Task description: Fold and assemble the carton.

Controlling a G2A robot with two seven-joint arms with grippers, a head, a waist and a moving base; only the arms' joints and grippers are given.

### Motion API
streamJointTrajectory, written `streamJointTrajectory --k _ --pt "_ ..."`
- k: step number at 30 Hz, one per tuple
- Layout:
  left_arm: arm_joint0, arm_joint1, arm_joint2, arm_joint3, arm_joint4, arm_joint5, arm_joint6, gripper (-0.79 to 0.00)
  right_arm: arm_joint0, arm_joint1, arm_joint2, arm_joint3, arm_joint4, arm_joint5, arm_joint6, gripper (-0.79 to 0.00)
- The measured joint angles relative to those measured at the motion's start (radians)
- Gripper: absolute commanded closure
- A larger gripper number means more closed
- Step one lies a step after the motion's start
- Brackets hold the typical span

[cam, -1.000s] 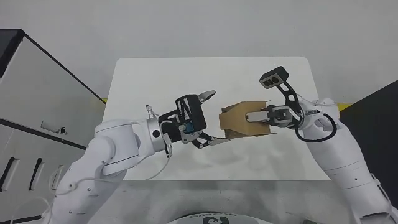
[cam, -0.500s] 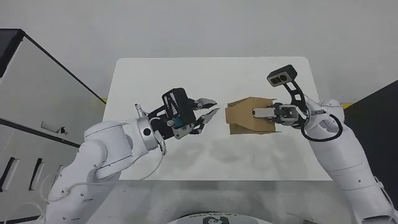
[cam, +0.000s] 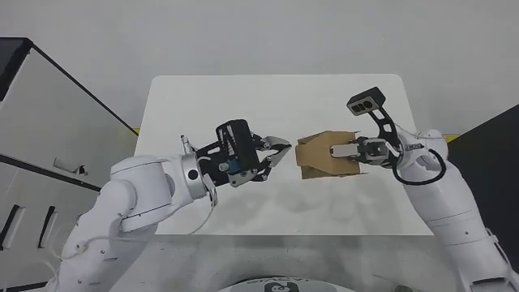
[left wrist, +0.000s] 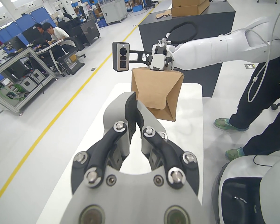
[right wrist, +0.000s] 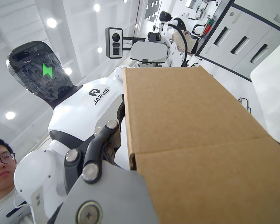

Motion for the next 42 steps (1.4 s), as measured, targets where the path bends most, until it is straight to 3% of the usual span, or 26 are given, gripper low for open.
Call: streamJointTrajectory --k 14,42 --pt "-0.110 -0.013 0.120 0.038 0.019 -0.015 -0.025 0.000 0.035 0.000 -0.059 -0.006 0.049 -0.004 0.001 0.000" --pt "-0.164 -0.018 0.159 0.070 0.005 -0.033 -0.001 0.000 0.069 0.002 -0.102 -0.019 0.088 -0.005 0.001 0.000"
